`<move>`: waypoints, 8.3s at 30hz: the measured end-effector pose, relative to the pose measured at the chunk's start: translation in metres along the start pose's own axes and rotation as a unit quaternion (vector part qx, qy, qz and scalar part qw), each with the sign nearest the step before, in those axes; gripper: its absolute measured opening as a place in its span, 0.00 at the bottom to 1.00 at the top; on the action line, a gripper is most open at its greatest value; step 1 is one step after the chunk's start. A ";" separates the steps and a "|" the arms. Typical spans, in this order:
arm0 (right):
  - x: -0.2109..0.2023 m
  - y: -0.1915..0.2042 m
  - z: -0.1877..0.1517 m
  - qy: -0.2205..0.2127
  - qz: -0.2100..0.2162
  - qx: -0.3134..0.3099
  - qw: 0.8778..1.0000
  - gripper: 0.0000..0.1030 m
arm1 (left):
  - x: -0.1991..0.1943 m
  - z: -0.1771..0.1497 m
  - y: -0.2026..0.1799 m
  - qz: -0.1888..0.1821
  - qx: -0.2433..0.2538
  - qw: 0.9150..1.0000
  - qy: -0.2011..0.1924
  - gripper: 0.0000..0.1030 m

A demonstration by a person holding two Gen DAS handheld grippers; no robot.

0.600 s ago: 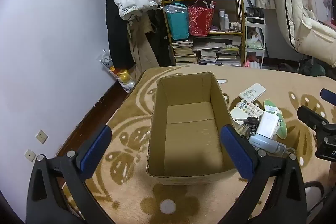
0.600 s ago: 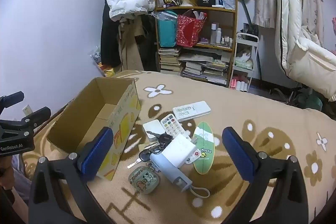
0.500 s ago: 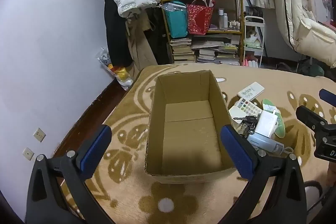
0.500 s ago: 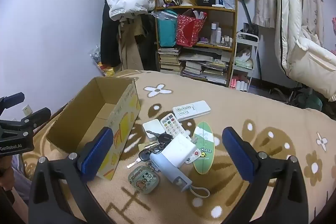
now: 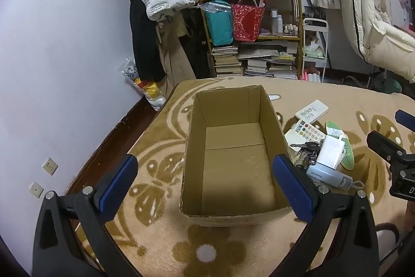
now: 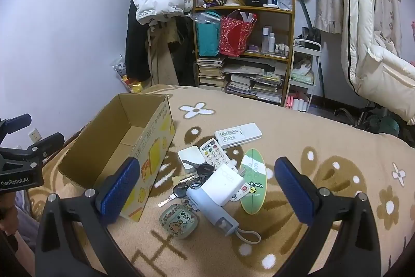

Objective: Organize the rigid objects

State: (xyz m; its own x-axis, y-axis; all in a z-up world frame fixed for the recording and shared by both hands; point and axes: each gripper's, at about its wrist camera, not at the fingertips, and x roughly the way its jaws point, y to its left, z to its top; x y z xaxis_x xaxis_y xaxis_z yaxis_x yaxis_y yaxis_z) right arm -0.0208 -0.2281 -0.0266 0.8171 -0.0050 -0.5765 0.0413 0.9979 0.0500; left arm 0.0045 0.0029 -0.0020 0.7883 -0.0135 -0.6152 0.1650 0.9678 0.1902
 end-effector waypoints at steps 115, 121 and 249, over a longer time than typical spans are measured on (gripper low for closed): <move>0.064 -0.010 -0.021 0.076 0.015 0.014 0.997 1.00 | 0.064 0.001 0.014 0.043 0.002 0.994 0.096 1.00; 0.078 -0.006 -0.028 0.100 0.029 0.015 0.994 0.99 | 0.079 -0.001 0.024 0.049 -0.011 0.992 0.117 1.00; 0.130 0.113 0.052 0.088 0.143 -0.009 0.986 0.64 | 0.136 -0.033 0.032 0.018 -0.056 0.964 0.258 0.15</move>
State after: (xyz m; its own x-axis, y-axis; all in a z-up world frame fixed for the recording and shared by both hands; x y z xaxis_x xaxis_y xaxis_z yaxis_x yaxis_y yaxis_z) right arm 0.1193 -0.1196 -0.0536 0.6816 0.2860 -0.6735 -0.1877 0.9580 0.2169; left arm 0.0976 0.0408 -0.1050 0.3880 0.1197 -0.9139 0.0556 0.9867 0.1529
